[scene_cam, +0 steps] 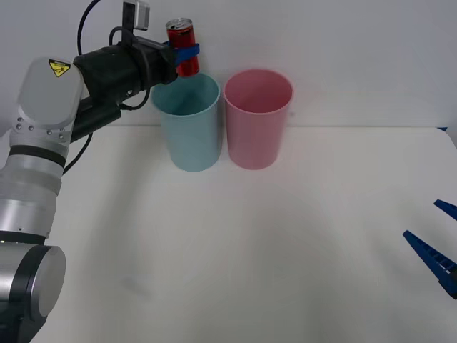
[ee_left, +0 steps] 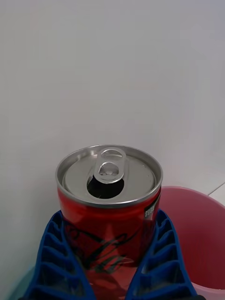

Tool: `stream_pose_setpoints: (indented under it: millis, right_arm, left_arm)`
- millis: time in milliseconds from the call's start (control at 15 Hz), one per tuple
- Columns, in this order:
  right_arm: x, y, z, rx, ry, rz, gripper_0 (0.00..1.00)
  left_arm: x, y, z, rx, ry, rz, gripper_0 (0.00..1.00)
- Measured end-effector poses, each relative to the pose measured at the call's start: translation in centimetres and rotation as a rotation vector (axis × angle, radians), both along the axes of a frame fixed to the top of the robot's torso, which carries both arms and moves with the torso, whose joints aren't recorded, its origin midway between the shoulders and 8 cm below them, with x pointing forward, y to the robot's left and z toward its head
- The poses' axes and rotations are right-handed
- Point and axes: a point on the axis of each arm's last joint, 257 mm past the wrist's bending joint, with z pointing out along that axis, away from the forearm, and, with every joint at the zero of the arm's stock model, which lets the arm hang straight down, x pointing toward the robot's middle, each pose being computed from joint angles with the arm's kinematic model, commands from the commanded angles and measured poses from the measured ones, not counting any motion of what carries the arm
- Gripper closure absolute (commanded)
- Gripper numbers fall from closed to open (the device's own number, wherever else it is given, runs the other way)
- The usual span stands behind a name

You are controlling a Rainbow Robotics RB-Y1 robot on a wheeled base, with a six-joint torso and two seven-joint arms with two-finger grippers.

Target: Grasp the object on the table and drop it into the matching bin: aluminum can to the light blue bin, PET bottle to the pink bin.

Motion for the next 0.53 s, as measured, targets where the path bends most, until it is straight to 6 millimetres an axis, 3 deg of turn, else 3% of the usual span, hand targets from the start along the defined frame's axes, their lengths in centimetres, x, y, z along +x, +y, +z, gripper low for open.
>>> stream_pose_setpoints:
  millis: [67, 133, 533]
  right_arm:
    - [0.00, 0.00, 0.00, 0.000, 0.000, 0.000, 0.00]
    - [0.00, 0.00, 0.00, 0.000, 0.000, 0.000, 0.00]
    - [0.00, 0.00, 0.00, 0.000, 0.000, 0.000, 0.00]
  left_arm:
    - [-0.01, -0.04, -0.04, 0.002, -0.001, -0.001, 0.64]
    - [-0.01, -0.05, -0.01, 0.005, -0.003, -0.001, 0.00]
    - [-0.13, -0.07, 0.25, -0.001, -0.016, -0.006, 0.00]
